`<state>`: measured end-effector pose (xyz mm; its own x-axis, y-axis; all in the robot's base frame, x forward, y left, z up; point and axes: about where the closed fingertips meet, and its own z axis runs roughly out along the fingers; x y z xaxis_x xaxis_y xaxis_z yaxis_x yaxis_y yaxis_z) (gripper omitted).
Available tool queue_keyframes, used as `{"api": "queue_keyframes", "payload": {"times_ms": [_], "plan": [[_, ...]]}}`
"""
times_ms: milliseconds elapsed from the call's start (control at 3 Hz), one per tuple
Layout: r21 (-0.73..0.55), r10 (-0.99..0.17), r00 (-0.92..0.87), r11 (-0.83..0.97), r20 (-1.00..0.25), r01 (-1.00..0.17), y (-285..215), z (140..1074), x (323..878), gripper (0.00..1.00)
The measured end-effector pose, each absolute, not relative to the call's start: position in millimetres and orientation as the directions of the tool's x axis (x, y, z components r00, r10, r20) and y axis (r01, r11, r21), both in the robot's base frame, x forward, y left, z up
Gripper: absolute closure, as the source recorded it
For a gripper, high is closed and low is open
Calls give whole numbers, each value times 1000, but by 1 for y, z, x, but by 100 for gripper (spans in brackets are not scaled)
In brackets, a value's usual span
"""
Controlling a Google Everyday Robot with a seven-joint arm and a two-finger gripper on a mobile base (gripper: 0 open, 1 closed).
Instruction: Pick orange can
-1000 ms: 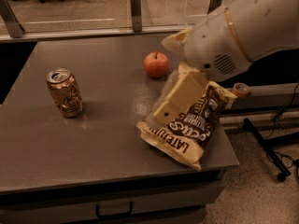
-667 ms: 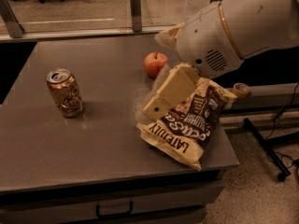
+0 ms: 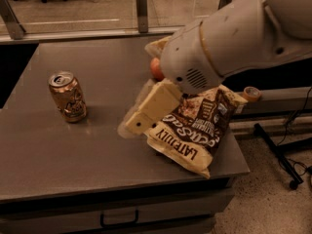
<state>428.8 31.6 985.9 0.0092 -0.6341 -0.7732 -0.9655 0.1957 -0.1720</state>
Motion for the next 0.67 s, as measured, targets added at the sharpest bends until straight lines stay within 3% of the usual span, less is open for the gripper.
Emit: {"api": "queue_keyframes", "payload": {"times_ms": [667], "plan": [[-147,-505,21,210,-863,-967,111,939,472,0]]}}
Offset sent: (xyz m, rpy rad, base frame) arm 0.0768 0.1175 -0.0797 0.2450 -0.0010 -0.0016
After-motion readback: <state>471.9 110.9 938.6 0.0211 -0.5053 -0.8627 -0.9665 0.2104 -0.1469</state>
